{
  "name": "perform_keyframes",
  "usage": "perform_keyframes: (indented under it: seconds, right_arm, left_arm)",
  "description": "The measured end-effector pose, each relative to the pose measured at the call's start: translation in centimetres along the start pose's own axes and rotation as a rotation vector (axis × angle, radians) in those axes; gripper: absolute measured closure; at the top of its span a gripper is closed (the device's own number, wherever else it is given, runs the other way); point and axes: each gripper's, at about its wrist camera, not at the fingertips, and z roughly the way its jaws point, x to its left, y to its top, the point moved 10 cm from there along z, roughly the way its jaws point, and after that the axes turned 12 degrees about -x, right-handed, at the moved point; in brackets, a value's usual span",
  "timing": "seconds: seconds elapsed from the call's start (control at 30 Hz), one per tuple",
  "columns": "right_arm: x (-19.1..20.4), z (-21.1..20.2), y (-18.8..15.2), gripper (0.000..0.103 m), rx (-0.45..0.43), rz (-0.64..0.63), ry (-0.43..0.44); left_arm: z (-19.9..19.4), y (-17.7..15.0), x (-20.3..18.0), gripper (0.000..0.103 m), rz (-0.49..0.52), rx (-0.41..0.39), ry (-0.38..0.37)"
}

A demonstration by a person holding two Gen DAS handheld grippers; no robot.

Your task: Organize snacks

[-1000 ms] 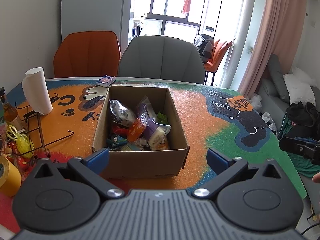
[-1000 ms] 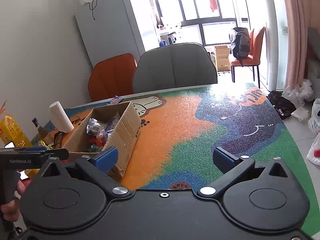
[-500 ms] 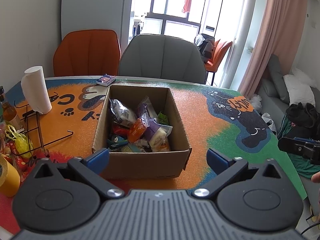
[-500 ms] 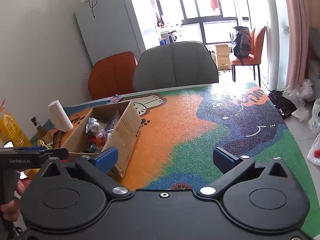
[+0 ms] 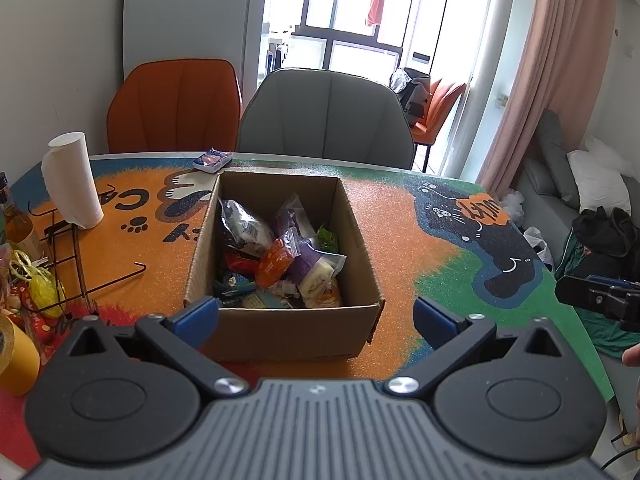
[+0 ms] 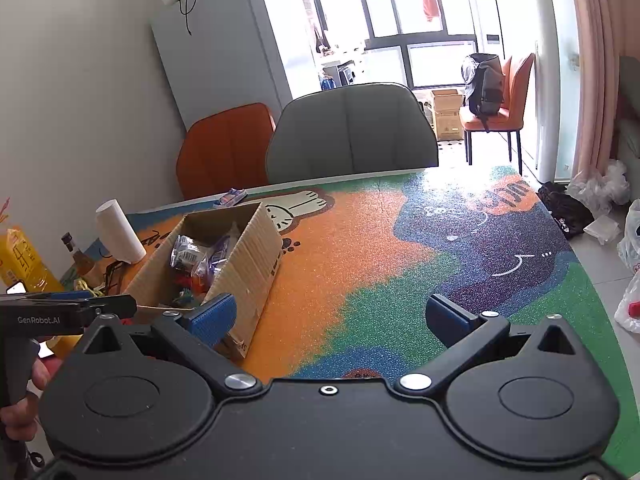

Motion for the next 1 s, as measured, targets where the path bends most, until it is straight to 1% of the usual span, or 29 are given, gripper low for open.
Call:
perform_keyframes:
  seconds: [0.7,1.0]
  right_arm:
    - [-0.38,-0.36,-0.05,0.0,-0.012,-0.001,-0.018]
    - [-0.68,0.13,-0.6,0.0,0.003,0.006,-0.03]
  left_arm:
    - [-0.27,0.04,-0.63,0.0,0.009,-0.009,-0.01]
    - [-0.03,-0.34,-0.88,0.0,0.018,-0.008,-0.017]
